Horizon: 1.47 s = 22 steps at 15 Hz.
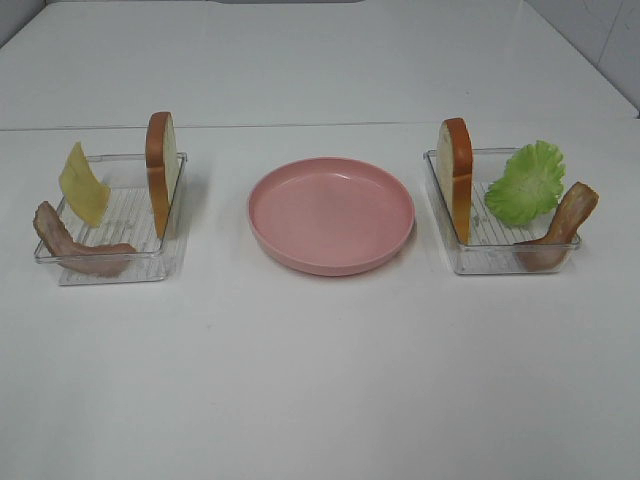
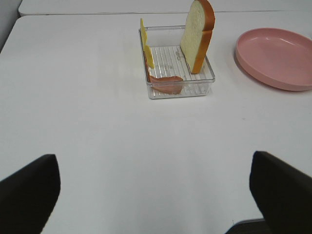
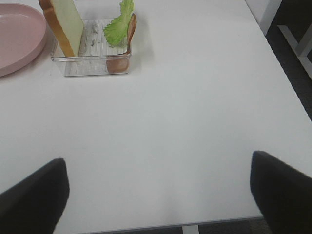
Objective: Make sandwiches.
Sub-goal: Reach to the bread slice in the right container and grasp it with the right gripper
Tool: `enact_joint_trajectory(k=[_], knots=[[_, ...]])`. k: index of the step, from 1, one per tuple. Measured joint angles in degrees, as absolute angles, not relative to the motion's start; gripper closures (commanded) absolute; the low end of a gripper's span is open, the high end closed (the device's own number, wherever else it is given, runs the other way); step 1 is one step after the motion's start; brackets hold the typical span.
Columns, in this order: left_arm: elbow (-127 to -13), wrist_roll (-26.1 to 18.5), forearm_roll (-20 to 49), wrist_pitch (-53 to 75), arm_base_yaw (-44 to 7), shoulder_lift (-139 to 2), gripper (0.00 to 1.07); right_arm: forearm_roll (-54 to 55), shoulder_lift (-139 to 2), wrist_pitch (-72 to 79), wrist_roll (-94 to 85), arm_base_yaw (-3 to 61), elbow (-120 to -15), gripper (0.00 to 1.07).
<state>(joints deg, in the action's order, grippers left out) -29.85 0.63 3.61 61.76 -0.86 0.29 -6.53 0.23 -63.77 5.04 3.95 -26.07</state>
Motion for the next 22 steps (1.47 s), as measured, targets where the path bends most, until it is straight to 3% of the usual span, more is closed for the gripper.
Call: enact_joint_trajectory(k=[22], knots=[[-29.9, 0.6, 3.6, 61.8, -0.9, 0.3, 0.06, -6.3, 0.2, -62.2, 5.1, 4.0, -27.0, 0.10]])
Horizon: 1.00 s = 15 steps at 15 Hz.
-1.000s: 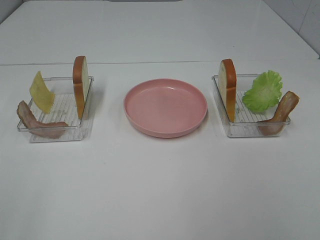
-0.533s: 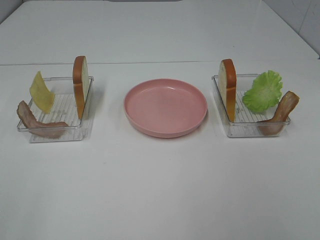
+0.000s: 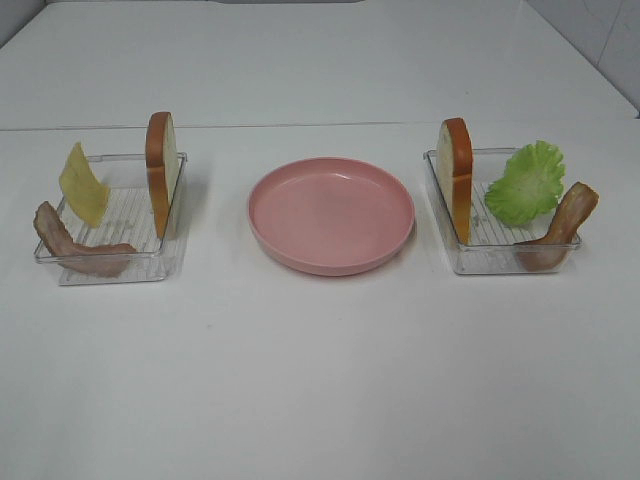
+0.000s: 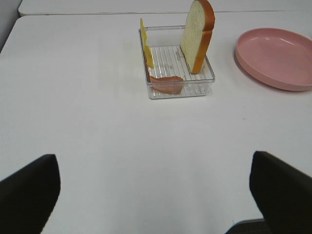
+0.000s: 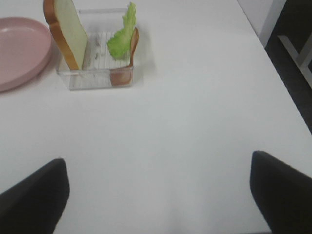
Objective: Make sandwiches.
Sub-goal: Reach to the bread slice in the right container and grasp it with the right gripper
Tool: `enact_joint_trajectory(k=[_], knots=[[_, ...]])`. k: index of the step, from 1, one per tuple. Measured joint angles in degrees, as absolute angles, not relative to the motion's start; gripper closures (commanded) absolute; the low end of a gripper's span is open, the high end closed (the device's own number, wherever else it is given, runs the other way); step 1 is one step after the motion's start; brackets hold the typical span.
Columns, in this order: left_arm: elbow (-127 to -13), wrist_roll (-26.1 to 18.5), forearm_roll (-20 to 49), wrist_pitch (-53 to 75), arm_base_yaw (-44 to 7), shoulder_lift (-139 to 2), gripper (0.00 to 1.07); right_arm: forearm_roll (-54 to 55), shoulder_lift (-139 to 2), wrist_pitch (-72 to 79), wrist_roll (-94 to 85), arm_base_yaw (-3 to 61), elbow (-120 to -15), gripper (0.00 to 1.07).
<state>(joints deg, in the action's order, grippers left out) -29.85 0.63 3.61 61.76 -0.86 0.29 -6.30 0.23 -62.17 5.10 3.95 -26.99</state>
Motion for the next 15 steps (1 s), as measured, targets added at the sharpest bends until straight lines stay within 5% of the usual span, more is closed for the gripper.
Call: enact_joint_trajectory(k=[7, 15], knots=[[-29.9, 0.6, 3.6, 61.8, -0.9, 0.3, 0.06, -4.9, -30.1, -41.5, 5.4, 4.0, -34.2, 0.11], [-29.9, 0.6, 3.6, 61.8, -0.9, 0.3, 0.06, -4.6, -66.6, -39.4, 2.2, 4.0, -52.7, 0.11]])
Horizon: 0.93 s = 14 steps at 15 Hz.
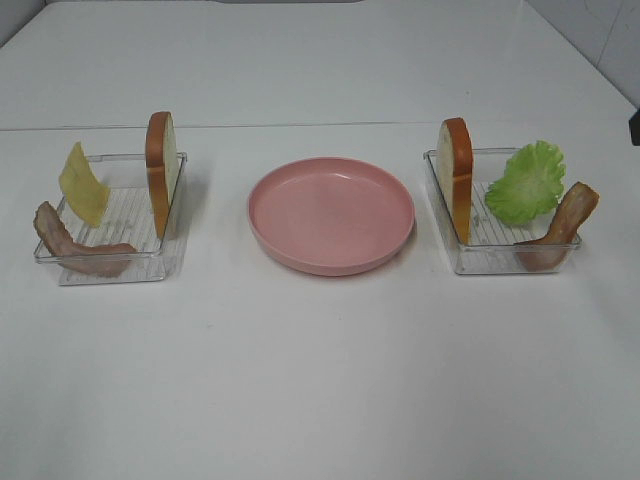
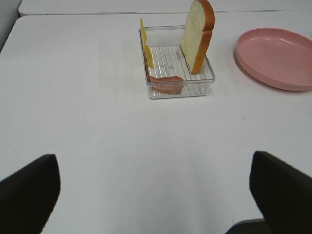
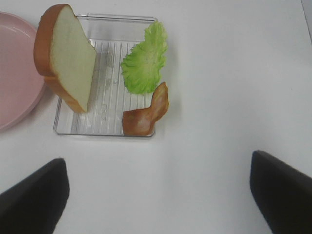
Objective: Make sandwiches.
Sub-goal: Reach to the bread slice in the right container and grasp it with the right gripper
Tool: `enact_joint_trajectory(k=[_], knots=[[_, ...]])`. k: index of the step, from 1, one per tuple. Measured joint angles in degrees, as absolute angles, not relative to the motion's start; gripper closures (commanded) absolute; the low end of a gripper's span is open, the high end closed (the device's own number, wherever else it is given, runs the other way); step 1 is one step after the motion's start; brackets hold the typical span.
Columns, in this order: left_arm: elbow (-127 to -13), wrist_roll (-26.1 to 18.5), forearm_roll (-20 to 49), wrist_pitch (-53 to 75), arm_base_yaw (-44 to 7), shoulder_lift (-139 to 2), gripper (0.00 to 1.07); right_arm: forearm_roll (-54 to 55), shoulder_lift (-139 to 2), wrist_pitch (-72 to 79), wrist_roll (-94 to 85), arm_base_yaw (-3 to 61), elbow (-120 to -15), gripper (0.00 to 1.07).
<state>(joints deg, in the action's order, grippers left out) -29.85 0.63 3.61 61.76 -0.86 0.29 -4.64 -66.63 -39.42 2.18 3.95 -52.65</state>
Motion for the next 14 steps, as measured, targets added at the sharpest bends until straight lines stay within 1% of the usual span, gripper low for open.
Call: enact_joint_trajectory(k=[1, 4, 6, 7, 9, 10, 12, 14], knots=[[-29.9, 0.6, 3.6, 61.8, -0.9, 0.3, 0.06, -4.5, -68.0, -40.0, 2.1, 4.0, -54.0, 0.11], [-29.9, 0.6, 3.6, 61.8, -0.9, 0.3, 0.06, -0.8, -77.9, -46.4, 0.5, 4.0, -66.3, 0.11], [-29.9, 0.6, 3.6, 61.8, -0.9, 0.3, 0.06, 0.8, -81.1, -48.9, 0.0, 4.6, -70.7, 0.11], [-29.9, 0.6, 3.6, 61.8, -0.9, 0.3, 0.06, 0.7, -84.9, -50.8, -0.6, 7.1, -74.8, 0.11], [-29.9, 0.6, 3.6, 61.8, -0.9, 0.3, 0.06, -0.3, -88.6, -52.3, -0.5, 10.6, -78.8, 0.11], [-29.9, 0.6, 3.6, 61.8, -0.9, 0.3, 0.06, -1.9, -92.5, -53.9, 0.5, 13.6, -82.8, 0.11], [-29.9, 0.6, 3.6, 61.8, -0.9, 0.3, 0.06, -2.8, -97.5, -54.9, 1.9, 15.5, -88.0, 0.11], [-29.9, 0.6, 3.6, 61.8, -0.9, 0.3, 0.06, -2.8, -100.9, -55.2, 2.5, 15.8, -91.4, 0.11]])
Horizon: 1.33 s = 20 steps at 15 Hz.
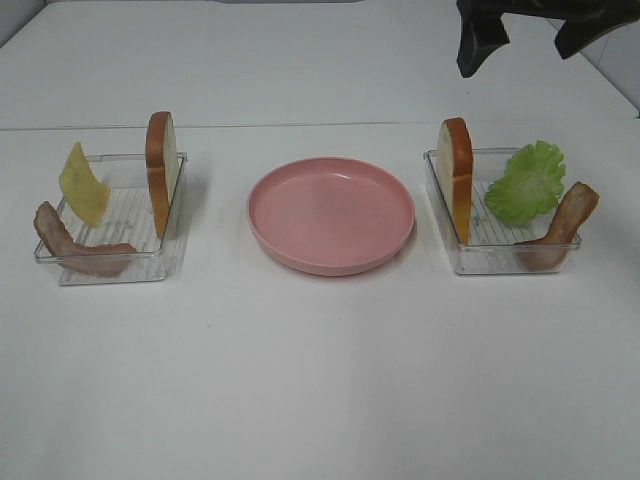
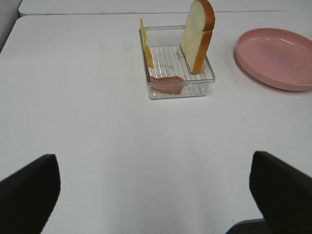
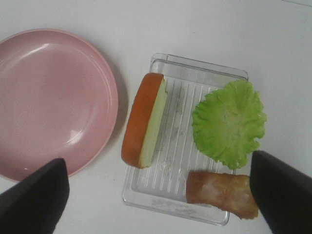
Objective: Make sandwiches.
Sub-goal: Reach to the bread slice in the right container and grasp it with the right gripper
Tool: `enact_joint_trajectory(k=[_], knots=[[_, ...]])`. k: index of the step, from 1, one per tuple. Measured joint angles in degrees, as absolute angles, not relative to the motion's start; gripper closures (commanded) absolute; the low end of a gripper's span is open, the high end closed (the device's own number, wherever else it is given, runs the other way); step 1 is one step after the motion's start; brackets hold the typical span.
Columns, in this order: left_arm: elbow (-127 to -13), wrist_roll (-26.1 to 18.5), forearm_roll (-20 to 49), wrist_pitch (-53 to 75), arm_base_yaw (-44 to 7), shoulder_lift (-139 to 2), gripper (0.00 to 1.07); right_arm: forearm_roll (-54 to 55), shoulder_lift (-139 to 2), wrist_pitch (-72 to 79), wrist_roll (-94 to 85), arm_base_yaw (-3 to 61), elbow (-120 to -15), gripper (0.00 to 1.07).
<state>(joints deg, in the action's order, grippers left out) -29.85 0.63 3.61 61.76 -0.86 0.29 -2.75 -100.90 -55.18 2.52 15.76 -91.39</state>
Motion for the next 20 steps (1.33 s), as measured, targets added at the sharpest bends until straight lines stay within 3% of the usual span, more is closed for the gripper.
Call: enact_joint_trajectory(k=[5, 11, 13, 15, 16, 17, 20], knots=[[-29.9, 0.6, 3.6, 61.8, -0.9, 0.3, 0.06, -3.2, -112.2, -55.5, 3.7, 15.9, -98.0, 0.11], [-29.9, 0.6, 3.6, 61.8, -0.9, 0.3, 0.06, -3.6, -121.0, -55.0, 3.8, 15.9, -98.3, 0.11], [-29.9, 0.6, 3.6, 61.8, -0.9, 0.3, 0.06, -3.6, -122.2, -54.9, 4.1, 15.9, -98.3, 0.25], [-29.9, 0.6, 3.6, 61.8, -0.9, 0.3, 0.06, -3.4, -122.4, -54.9, 4.1, 15.9, -98.3, 0.56], [-29.9, 0.6, 3.6, 61.8, -0.9, 0.3, 0.06, -3.0, -122.6, -54.9, 4.1, 15.9, -98.3, 0.64], [-29.9, 0.6, 3.6, 61.8, -0.9, 0.3, 0.06, -2.2, -122.8, -54.9, 4.1, 15.9, -98.3, 0.99], [-29.9, 0.6, 3.6, 61.8, -0.9, 0.3, 0.06, -1.9, -122.8, -55.6, 3.9, 15.9, -98.3, 1.07]])
